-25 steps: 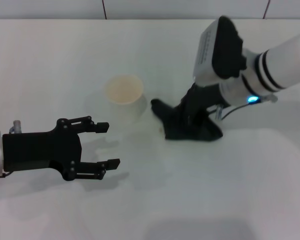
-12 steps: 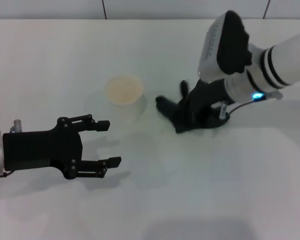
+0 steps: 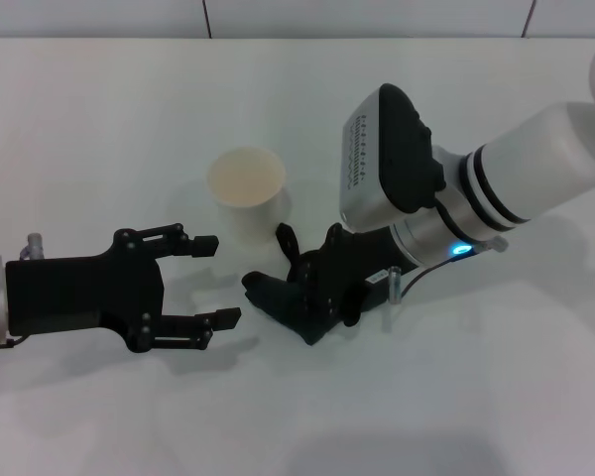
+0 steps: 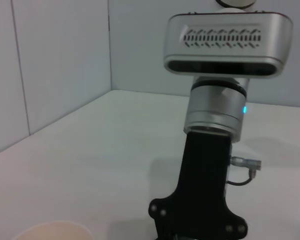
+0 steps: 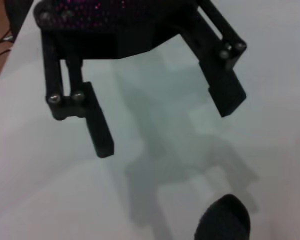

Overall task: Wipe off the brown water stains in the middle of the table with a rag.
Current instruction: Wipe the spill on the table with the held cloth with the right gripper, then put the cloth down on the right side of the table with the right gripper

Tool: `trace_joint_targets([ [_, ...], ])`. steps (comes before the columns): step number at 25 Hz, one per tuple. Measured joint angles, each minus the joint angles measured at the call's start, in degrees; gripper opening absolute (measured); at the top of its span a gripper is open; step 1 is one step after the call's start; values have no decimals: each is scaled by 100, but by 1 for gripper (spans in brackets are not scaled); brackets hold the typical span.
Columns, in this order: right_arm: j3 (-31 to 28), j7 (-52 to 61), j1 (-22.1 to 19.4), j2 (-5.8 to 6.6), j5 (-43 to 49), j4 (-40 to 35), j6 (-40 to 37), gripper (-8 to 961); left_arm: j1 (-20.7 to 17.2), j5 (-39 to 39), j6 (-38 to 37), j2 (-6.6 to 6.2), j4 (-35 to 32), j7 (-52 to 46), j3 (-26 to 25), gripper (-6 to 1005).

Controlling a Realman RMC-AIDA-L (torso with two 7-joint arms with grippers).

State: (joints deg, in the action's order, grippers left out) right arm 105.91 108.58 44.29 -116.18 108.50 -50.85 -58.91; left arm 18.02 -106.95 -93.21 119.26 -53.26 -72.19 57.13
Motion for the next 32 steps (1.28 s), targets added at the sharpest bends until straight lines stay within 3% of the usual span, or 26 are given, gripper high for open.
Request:
trace_joint_targets([
  [7,-134,-58,33,65,197,265,665,118,0,0,3,7,11,52,0,842],
  [12,-803,-61,12,79,819,343,732,121,-1,5,16,9,17,60,0,841],
  [17,-943,-63,6,92,895,382,695,123,-9,25,17,13,23,58,0,842],
  [23,-895,-54,-97,45,846,62,22,126,-9,111,30,18,28,58,0,841],
  [26,-958,-13,-338,64,852,-367,-306,128,-16,119,34,16,28,60,0,841],
  [32,-1680,-121,-787,119,1281,-853,-1084,131,-50,159,38,0,27,78,0,842],
])
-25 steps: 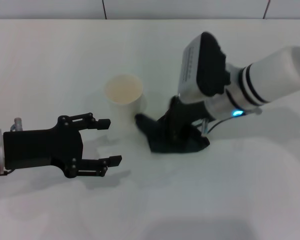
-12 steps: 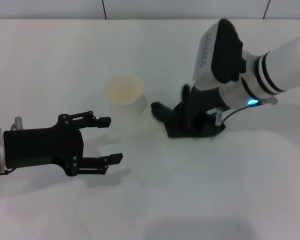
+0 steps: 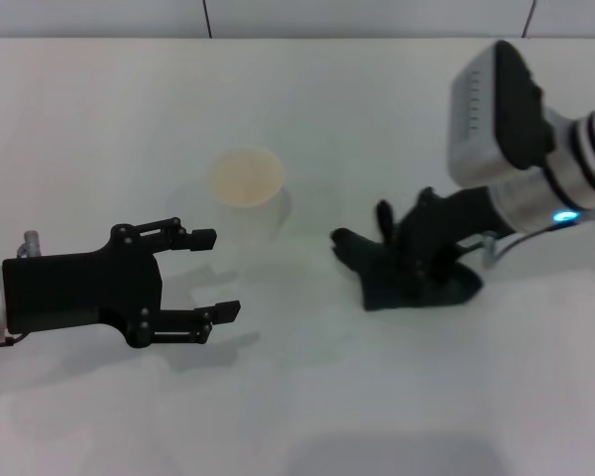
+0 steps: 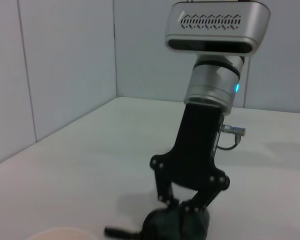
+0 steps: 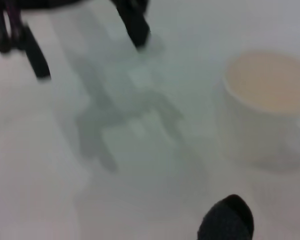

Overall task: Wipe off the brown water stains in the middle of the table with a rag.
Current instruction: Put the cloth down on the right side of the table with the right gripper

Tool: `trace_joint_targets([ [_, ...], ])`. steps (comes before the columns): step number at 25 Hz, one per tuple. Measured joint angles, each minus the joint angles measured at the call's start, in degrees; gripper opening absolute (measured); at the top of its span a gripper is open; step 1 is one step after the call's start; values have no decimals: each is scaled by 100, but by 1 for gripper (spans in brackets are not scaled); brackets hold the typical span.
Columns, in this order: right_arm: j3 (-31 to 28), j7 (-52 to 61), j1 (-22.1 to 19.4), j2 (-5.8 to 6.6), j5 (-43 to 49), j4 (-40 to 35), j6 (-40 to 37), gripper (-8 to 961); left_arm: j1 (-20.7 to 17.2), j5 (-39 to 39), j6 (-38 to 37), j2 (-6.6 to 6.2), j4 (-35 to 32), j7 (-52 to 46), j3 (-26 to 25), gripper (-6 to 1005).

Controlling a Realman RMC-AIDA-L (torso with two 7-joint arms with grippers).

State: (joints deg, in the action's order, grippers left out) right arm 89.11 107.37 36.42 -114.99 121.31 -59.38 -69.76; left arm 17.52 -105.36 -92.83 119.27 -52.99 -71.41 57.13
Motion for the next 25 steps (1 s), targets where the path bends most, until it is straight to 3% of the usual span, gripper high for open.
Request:
trace_joint_targets([
  [7,-703,-235,-275,21,350,-17,-485,134,4,13,28,-1,-1,63,0,841],
  [21,-935,-402,-385,-19,240,17,-747,141,23,21,32,8,-1,75,0,841],
  [25,-1027,-440,-387,-16,160,17,-905,221,16,20,31,8,8,75,-5,841],
])
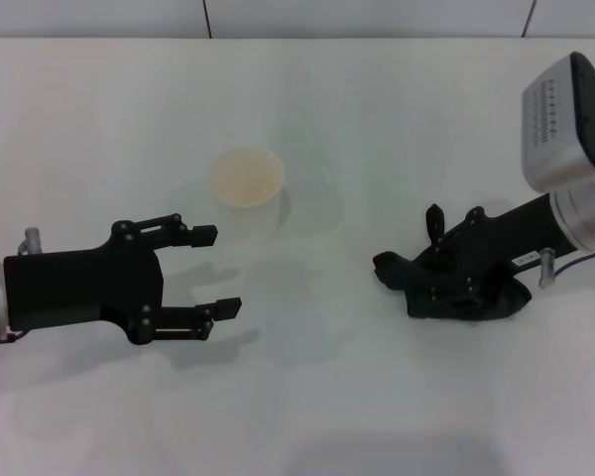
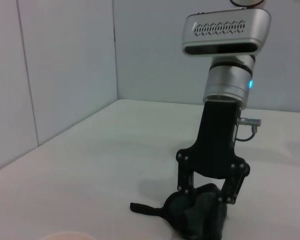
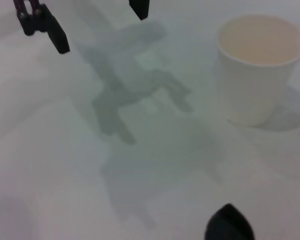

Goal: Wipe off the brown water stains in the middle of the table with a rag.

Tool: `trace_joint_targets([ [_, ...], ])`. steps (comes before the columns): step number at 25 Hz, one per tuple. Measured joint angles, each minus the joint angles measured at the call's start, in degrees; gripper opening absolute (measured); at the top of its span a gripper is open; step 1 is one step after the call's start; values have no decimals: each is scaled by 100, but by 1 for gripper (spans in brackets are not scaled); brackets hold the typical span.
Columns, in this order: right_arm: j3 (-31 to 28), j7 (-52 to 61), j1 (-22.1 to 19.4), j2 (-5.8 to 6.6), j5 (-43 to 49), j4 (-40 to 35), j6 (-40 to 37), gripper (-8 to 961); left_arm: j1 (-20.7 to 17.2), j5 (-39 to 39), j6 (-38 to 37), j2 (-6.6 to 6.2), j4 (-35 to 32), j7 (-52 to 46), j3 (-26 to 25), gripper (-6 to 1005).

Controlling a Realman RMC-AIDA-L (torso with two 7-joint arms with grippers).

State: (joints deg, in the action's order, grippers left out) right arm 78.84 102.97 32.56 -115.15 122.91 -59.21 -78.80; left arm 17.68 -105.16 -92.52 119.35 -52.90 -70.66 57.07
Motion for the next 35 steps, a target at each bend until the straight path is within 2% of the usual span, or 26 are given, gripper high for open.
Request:
trace_joint_targets([
  [4,-352,-149,-54,4,-8,-25,-239,300,28,0,-2,-14,143,43,-32,841],
  [7,-847,-422,-156,6,-10,-60,-492,360,33,0,-5,-24,182,73,-38,842],
  [12,-1434,-856,-253,-3,-119,-15,-866,360,0,-3,-38,-30,185,146,-102,842],
  [20,-2046,-1402,-502,15,-714,-2,-1297,360,-34,46,-43,-37,185,229,-145,842],
  [35,-2089,-1584,-621,20,-755,68,-1329,360,-19,123,4,-41,191,222,-193,841],
])
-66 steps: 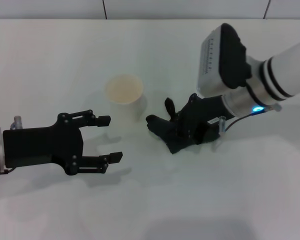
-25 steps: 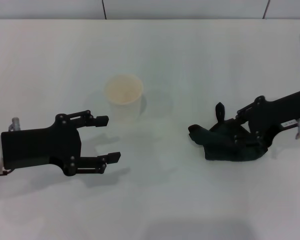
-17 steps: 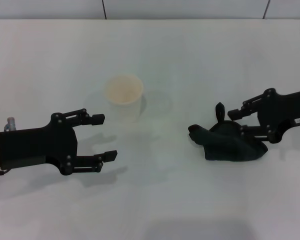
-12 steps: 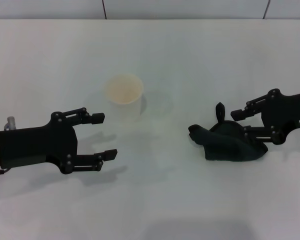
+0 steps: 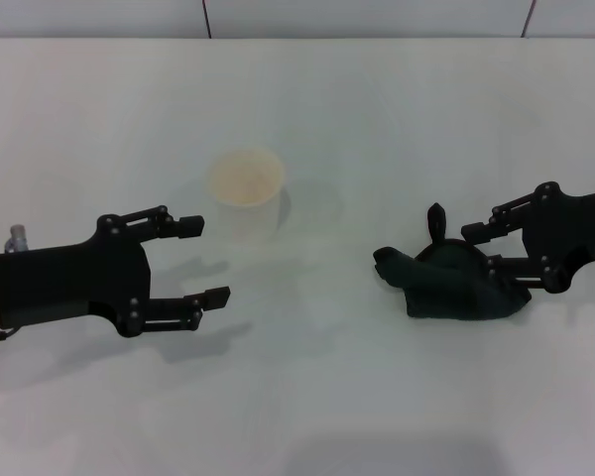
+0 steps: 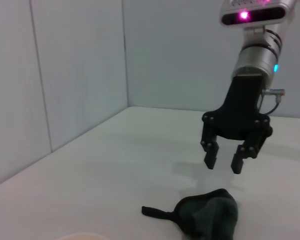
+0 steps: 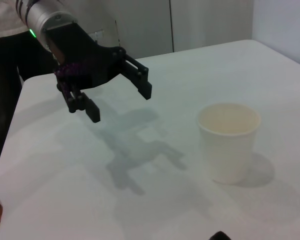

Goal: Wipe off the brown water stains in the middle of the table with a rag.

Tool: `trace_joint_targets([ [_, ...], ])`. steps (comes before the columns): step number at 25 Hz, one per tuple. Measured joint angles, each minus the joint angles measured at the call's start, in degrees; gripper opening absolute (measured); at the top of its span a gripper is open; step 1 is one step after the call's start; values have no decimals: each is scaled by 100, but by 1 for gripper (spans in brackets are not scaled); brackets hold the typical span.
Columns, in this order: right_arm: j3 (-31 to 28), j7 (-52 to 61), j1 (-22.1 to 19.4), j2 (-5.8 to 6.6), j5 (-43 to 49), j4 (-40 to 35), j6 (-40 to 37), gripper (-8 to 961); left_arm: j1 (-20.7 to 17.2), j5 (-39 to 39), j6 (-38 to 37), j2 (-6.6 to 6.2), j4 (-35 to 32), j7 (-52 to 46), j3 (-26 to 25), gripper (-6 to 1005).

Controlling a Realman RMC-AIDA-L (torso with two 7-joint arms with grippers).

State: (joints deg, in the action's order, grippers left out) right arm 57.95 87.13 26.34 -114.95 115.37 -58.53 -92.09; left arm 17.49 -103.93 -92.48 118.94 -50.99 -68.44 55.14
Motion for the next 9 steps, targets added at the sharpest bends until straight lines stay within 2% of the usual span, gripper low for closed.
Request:
trace_joint_targets([
  [9,-70,-53,2,15,-3,-21,-46,360,-6,-23,3,-3,30,-10,-39,842],
])
